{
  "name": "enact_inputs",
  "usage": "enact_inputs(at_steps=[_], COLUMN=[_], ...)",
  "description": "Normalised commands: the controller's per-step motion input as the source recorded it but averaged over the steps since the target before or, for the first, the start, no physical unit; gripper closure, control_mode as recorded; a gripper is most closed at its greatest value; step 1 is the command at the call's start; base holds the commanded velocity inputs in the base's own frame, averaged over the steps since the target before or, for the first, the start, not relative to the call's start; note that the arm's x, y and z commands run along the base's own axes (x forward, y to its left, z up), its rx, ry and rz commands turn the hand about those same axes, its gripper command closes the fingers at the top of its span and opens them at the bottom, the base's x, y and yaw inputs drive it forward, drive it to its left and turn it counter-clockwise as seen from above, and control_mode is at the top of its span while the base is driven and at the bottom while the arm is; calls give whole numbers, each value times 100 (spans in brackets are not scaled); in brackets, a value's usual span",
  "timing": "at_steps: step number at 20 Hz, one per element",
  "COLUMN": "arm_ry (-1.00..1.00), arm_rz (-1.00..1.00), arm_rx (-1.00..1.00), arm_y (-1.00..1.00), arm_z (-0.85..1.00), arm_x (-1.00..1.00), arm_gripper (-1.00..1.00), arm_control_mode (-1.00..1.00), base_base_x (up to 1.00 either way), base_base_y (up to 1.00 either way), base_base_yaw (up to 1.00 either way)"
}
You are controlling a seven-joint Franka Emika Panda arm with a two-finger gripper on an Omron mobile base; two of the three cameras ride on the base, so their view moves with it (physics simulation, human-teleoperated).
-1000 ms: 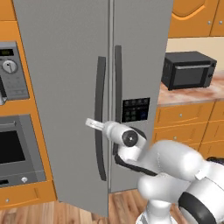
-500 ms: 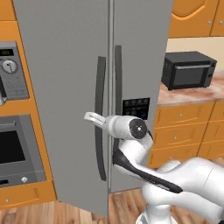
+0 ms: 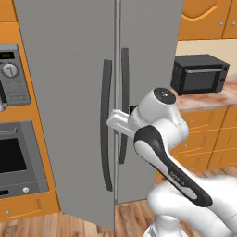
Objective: Take the lemon wedge from the fridge and place it on the plate with fish on the dining counter.
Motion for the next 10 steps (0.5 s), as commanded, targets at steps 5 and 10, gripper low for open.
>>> enact_inputs(at_steps=[5, 10], arm_ry=[-10, -2], arm_rz=[1, 4], arm_rx=[21, 32], arm_y=[-89, -95], arm_z=[7, 80], arm_x=[-14, 16], arm_gripper=[-100, -100], arm_control_mode=[-100, -100], base_base_x=[0, 0], base_base_y=[0, 0], base_base_yaw=[0, 0])
